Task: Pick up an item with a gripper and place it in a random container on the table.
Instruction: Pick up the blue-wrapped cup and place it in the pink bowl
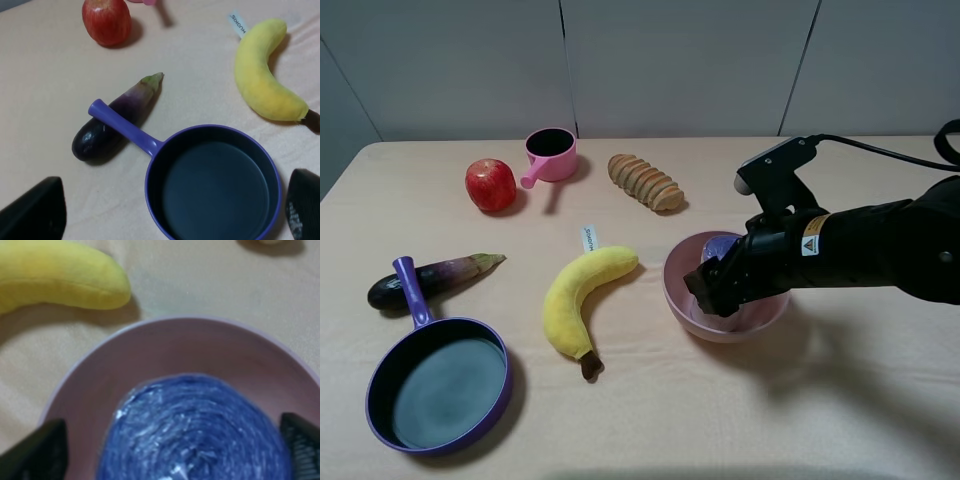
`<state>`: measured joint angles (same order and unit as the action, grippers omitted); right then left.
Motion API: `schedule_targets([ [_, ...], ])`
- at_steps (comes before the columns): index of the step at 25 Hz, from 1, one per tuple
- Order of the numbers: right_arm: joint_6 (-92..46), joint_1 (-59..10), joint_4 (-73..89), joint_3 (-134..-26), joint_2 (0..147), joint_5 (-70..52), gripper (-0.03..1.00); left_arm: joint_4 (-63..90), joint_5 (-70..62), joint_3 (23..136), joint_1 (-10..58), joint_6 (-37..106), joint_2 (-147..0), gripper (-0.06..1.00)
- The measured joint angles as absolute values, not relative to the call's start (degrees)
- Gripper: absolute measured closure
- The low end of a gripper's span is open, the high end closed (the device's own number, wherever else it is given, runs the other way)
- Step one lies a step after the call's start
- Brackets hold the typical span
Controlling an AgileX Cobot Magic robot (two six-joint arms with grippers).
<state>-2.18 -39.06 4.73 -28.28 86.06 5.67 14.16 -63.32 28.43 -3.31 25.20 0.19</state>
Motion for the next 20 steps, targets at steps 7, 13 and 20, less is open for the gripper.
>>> schedule_targets([
  [7,-2.18,-39.06,4.9,-28.28,86.06,5.67,0.27,14.16,-63.32,28.43,-3.31,25.2,0.19,0.06],
  [13,-2.18,-39.06,4.9,-28.28,86.06,5.74,0.27,14.16,-63.32,28.43,-3.31,25.2,0.19,0.06],
  [20,-2.18,-39.06,4.9,-28.28,84.13,5.3,0.27,14.16,-63.32,28.43,-3.31,25.2,0.19,0.06],
])
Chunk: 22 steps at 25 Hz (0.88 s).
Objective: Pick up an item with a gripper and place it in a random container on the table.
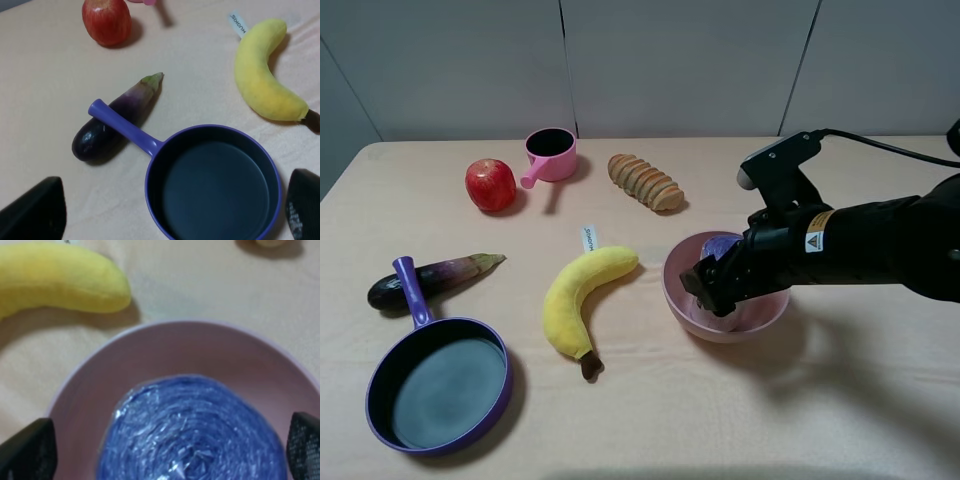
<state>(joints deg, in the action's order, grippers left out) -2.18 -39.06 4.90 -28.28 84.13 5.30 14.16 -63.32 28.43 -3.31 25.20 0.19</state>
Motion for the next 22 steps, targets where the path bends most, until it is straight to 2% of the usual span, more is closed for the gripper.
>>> schedule_targets([
  [8,0.0,-39.06,5.15,-28.28,75.12,-2.1,0.27,14.16,-63.32,28.43,-3.31,25.2,0.19,0.06],
  [22,8.42,-39.06,2.37,-28.28,56.5,-24.0,0.27,14.16,-63.32,28.43,-3.31,25.2,0.19,0.06],
])
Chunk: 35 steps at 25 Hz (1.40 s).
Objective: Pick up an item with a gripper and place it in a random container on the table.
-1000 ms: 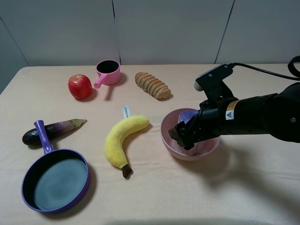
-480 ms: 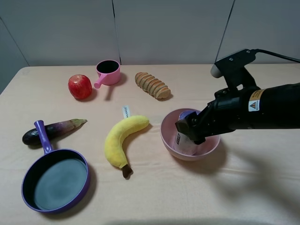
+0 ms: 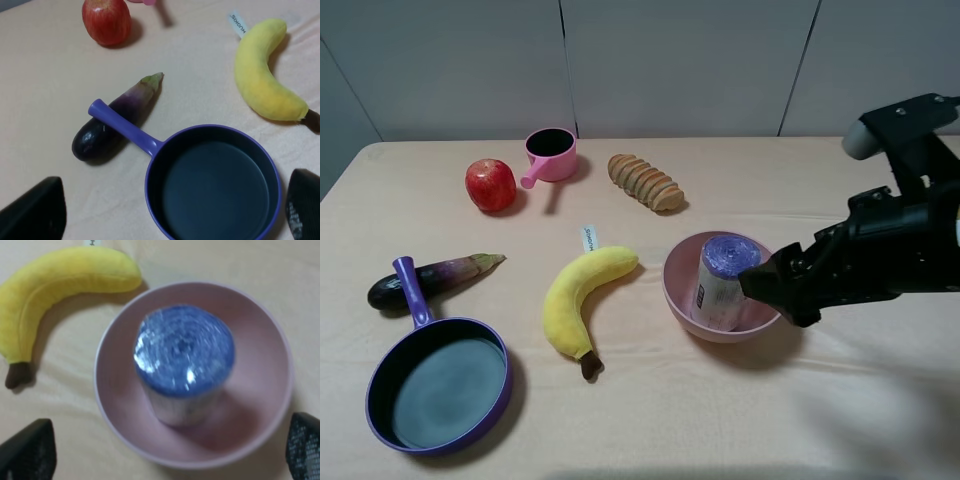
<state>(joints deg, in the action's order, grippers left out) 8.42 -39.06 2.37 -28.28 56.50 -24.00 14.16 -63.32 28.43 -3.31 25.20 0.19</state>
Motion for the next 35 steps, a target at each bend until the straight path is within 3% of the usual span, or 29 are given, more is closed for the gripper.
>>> schedule_targets([
  [18,21.84,-38.67,-9.31,-28.28,35.41,-44.41,0.27,14.16,-63.32,28.43,-3.31,25.2,0.19,0.06],
  [35,21.19,-20.87,-11.15,-29.89,24.0,-56.12,0.27,14.16,-63.32,28.43,-3.31,25.2,0.19,0.06],
])
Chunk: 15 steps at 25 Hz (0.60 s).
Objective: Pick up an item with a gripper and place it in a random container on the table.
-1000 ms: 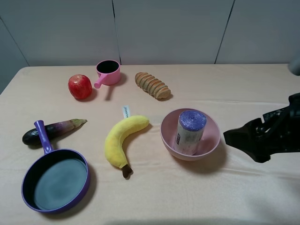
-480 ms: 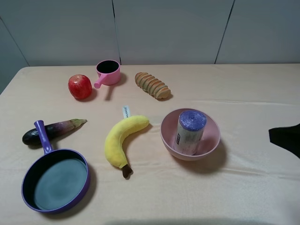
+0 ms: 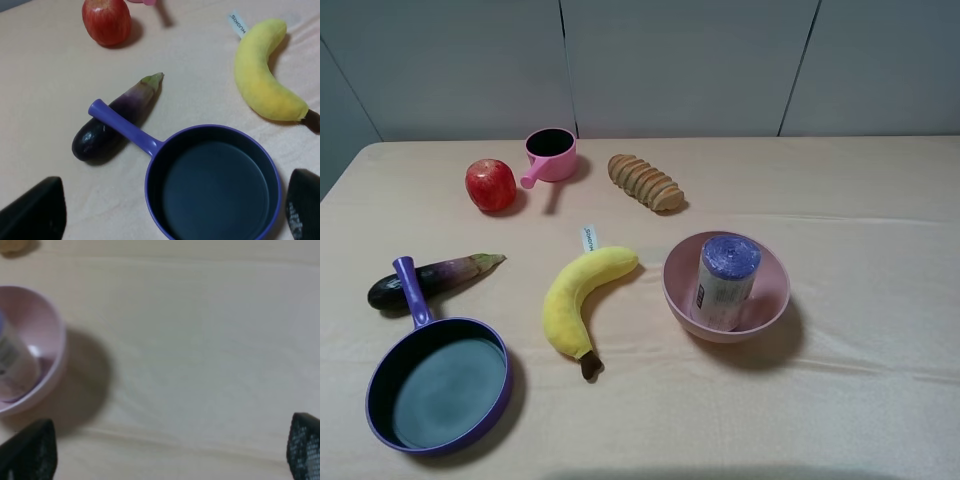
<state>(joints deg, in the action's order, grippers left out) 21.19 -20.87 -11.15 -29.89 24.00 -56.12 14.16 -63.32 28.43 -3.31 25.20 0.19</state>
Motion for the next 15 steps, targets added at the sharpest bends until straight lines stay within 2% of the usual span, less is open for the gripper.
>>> schedule_targets([
  [15,20.5,-3.31,-11.45,-29.31,13.67,-59.57,0.27,14.16,-63.32,28.43,-3.31,25.2,0.19,0.06],
])
